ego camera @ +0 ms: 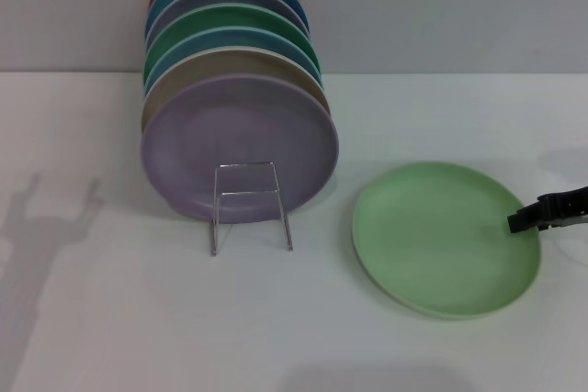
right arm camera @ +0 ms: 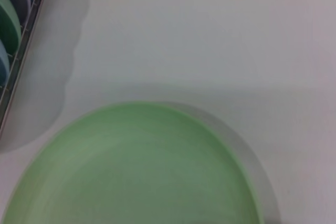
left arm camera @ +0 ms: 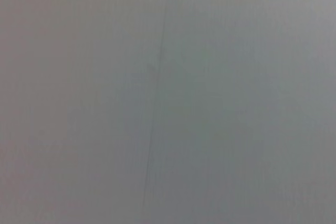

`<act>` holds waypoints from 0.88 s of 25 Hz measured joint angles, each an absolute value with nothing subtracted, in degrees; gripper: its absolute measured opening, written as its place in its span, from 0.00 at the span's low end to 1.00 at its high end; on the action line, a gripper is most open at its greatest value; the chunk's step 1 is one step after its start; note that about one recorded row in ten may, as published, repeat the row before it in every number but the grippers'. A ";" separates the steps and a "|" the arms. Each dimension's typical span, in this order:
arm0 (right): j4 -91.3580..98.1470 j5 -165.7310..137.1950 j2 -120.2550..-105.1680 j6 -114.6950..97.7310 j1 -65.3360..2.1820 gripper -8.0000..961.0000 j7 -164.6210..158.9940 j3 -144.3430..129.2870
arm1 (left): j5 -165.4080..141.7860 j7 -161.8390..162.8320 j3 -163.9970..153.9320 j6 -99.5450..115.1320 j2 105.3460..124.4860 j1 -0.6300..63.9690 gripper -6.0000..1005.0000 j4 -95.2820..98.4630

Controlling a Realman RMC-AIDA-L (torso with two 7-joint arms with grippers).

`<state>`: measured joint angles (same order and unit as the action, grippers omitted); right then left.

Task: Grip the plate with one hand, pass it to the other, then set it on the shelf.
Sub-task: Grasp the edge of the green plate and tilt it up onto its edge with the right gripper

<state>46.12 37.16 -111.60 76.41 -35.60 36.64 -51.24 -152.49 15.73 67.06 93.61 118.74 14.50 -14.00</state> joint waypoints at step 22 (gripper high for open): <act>46.05 36.50 -111.95 75.99 -35.61 0.15 36.65 -51.33 | -152.39 15.73 67.59 93.60 118.74 14.50 0.84 -14.15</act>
